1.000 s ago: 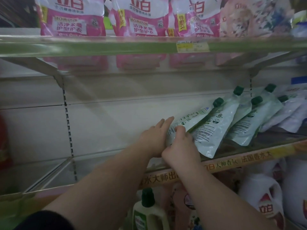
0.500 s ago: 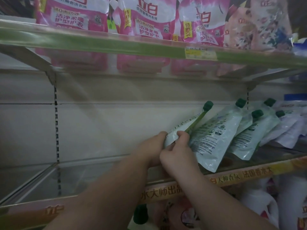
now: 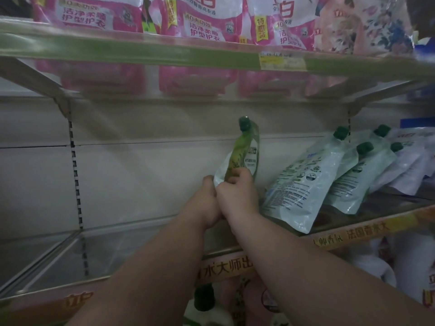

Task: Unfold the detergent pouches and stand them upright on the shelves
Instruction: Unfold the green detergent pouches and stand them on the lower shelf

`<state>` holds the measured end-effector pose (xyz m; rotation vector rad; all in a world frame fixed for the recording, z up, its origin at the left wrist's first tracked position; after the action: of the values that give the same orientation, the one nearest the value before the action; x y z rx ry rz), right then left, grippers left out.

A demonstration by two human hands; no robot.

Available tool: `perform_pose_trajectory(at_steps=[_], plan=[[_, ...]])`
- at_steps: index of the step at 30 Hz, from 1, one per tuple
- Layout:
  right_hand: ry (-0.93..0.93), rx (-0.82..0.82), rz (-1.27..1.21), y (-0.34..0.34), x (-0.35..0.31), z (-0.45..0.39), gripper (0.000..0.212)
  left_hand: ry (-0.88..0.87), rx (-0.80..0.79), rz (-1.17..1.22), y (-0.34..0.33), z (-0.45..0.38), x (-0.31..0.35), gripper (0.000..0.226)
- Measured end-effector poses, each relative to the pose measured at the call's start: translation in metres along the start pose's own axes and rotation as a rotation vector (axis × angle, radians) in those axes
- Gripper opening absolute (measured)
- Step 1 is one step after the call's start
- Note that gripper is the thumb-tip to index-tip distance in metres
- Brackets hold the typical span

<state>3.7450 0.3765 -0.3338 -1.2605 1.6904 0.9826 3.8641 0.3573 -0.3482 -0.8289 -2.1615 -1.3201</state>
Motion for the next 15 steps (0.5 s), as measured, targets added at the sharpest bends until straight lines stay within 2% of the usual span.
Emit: perform_pose_trajectory(at_steps=[4, 7, 11, 13, 15], plan=[[0.066, -0.009, 0.055, -0.009, -0.009, -0.020, 0.022, 0.046, 0.060, 0.102, 0.005, -0.002, -0.002, 0.056], [0.112, 0.013, 0.094, -0.013, -0.014, -0.039, 0.020, 0.088, 0.177, 0.126, 0.013, -0.005, -0.008, 0.033], [0.100, 0.195, 0.062, 0.003, -0.019, -0.069, 0.011, 0.108, 0.207, 0.126, 0.014, -0.009, -0.014, 0.026], [0.075, 0.280, 0.047, 0.009, -0.014, -0.082, 0.017, 0.095, 0.209, 0.147, 0.016, -0.009, -0.012, 0.026], [0.027, 0.287, 0.047, 0.011, -0.001, -0.091, 0.026, 0.100, 0.211, 0.174, 0.016, -0.010, -0.013, 0.026]])
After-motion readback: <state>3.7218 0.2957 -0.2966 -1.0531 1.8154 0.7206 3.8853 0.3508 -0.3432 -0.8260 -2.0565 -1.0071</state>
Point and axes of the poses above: each hand's wrist, its own z-axis away from the middle knuckle, its own y-axis out of the back of the hand, x = y × z, the point moved 7 cm from there along -z, towards the middle knuckle, and after that the axes turned 2 degrees about z, right-handed, at the moved point
